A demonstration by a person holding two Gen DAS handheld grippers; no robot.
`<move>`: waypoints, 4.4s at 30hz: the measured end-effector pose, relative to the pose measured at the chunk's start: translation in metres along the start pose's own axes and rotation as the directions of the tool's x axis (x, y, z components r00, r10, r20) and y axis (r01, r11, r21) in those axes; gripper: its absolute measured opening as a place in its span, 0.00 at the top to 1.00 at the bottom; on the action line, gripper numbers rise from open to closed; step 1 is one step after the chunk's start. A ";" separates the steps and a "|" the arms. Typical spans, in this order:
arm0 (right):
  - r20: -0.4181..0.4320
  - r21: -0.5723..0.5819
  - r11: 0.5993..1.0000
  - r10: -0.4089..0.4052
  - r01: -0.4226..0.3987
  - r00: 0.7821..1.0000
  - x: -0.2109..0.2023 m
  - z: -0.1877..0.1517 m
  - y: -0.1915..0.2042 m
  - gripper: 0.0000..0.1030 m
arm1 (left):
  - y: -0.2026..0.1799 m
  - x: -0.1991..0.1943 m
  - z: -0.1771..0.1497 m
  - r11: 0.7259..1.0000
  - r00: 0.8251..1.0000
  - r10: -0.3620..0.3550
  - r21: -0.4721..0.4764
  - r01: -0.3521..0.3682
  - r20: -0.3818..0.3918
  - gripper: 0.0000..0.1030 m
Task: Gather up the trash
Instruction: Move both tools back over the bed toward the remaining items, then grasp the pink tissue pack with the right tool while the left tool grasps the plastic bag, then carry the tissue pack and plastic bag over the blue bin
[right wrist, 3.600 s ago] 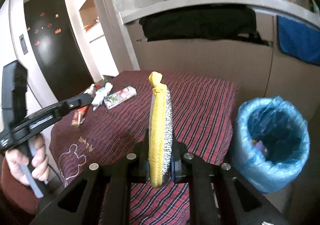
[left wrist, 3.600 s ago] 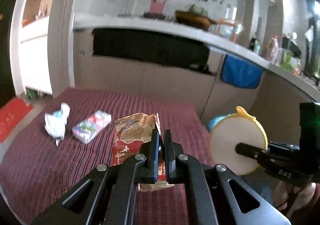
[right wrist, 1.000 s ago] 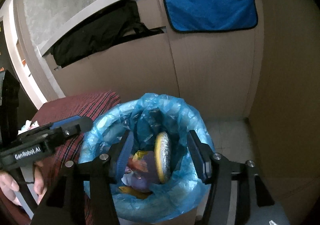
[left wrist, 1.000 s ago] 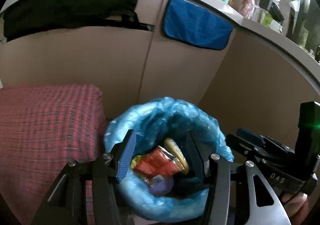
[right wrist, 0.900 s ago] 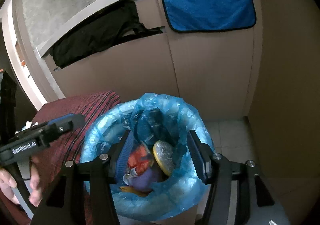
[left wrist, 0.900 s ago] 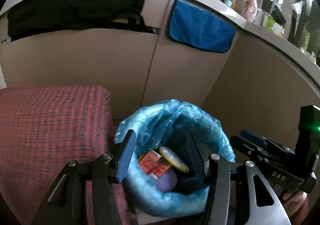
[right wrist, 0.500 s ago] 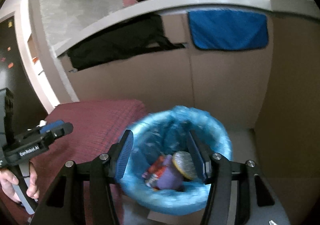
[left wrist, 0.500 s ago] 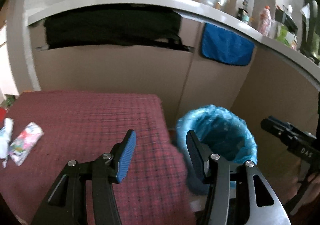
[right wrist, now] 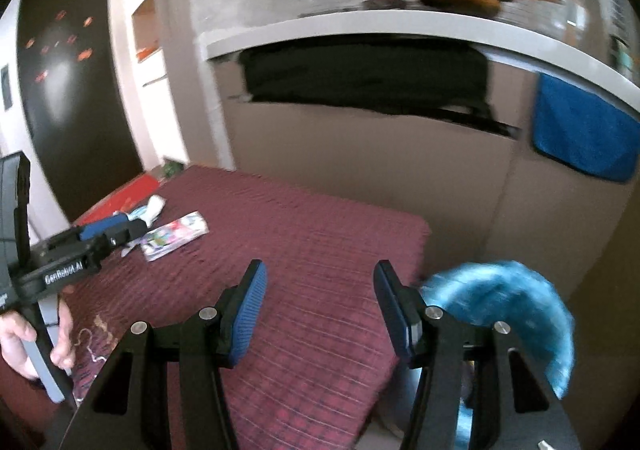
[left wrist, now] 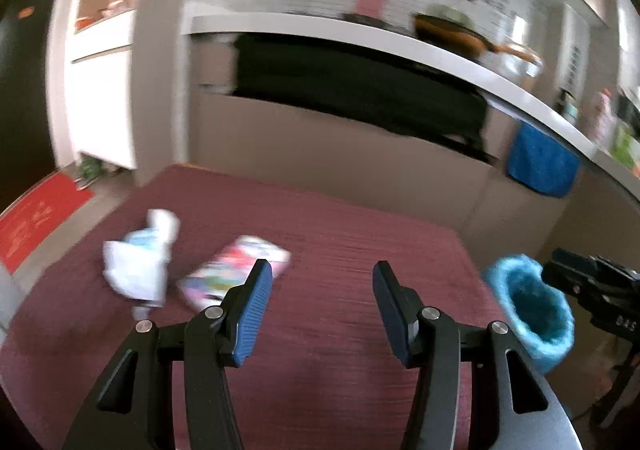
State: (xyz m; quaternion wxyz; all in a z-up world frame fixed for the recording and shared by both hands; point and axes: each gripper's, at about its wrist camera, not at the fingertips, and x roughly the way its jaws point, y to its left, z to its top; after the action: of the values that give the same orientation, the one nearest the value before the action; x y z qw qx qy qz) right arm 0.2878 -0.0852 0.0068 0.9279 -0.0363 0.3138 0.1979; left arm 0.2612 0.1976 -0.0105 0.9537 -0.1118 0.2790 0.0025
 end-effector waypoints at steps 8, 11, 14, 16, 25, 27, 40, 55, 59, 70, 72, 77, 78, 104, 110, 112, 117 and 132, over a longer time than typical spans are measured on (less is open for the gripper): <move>-0.097 -0.086 0.989 0.115 -0.123 0.989 0.074 0.030 0.088 0.48 | 0.121 0.006 0.007 0.979 0.990 0.142 -0.146 -0.144 -0.025 0.48; -0.145 -0.081 0.980 0.168 -0.181 0.975 0.107 0.037 0.115 0.49 | 0.154 0.013 0.009 0.969 0.984 0.175 -0.173 -0.178 -0.035 0.48; -0.196 -0.068 0.973 0.203 -0.219 0.960 0.137 0.037 0.135 0.49 | 0.176 0.017 0.010 0.960 0.981 0.191 -0.204 -0.194 -0.032 0.48; -0.254 -0.045 0.969 0.225 -0.244 0.940 0.164 0.035 0.150 0.50 | 0.189 0.020 0.010 0.954 0.979 0.202 -0.221 -0.204 -0.032 0.48; -0.365 0.071 0.967 0.252 -0.243 0.896 0.243 0.028 0.180 0.50 | 0.215 0.035 0.004 0.953 0.977 0.204 -0.214 -0.213 -0.065 0.48; -0.379 0.104 0.967 0.254 -0.232 0.890 0.257 0.027 0.182 0.49 | 0.216 0.037 0.004 0.954 0.977 0.205 -0.211 -0.214 -0.065 0.48; -0.322 0.097 0.954 0.299 -0.283 0.898 0.279 0.031 0.209 0.71 | 0.208 0.055 0.006 0.963 0.982 0.154 -0.208 -0.173 -0.106 0.48; -0.168 0.091 0.978 0.199 -0.186 0.965 0.182 0.044 0.105 0.79 | 0.162 0.139 0.023 0.962 0.953 0.161 -0.174 -0.209 -0.256 0.48; -0.148 0.068 0.984 0.175 -0.167 0.973 0.161 0.036 0.088 0.80 | 0.164 0.149 0.022 0.945 0.935 0.218 -0.179 -0.274 -0.281 0.48; -0.133 0.103 0.982 0.170 -0.156 0.977 0.127 0.016 0.045 0.80 | 0.153 0.113 0.013 0.935 0.966 0.171 -0.279 -0.222 -0.193 0.54; -0.125 0.103 0.982 0.168 -0.156 0.978 0.119 0.015 0.040 0.80 | 0.138 0.099 0.014 0.940 0.975 0.150 -0.282 -0.193 -0.166 0.54; -0.087 0.098 0.984 0.157 -0.148 0.984 0.095 0.013 0.028 0.80 | 0.077 0.057 0.015 0.970 0.992 0.098 -0.212 -0.115 -0.085 0.54; -0.080 0.102 0.984 0.157 -0.148 0.984 0.090 0.013 0.026 0.80 | 0.062 0.048 0.015 0.976 0.995 0.081 -0.198 -0.093 -0.066 0.54; 0.206 0.095 0.987 -0.144 0.126 0.968 -0.123 -0.001 -0.104 0.80 | -0.228 -0.045 0.014 0.967 0.972 -0.210 0.167 0.192 0.103 0.54; 0.218 0.104 0.976 -0.211 0.192 0.953 -0.142 -0.012 -0.130 0.80 | -0.274 -0.048 0.005 0.944 0.957 -0.254 0.250 0.214 0.140 0.54; 0.218 0.114 0.973 -0.224 0.203 0.950 -0.145 -0.016 -0.139 0.80 | -0.286 -0.045 0.003 0.937 0.954 -0.267 0.268 0.223 0.138 0.54; 0.203 0.147 0.966 -0.239 0.211 0.950 -0.141 -0.028 -0.161 0.80 | -0.307 -0.032 -0.005 0.925 0.950 -0.289 0.292 0.244 0.119 0.54; 0.110 0.187 0.957 -0.244 0.221 0.963 -0.095 -0.059 -0.201 0.80 | -0.324 0.032 -0.037 0.920 0.958 -0.284 0.293 0.260 0.042 0.54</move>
State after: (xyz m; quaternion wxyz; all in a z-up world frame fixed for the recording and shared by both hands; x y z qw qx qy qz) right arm 0.2638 -0.3138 0.0049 0.9632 0.0210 0.2611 0.0610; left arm 0.2905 -0.1285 0.0107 0.9617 -0.0108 0.2182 -0.1655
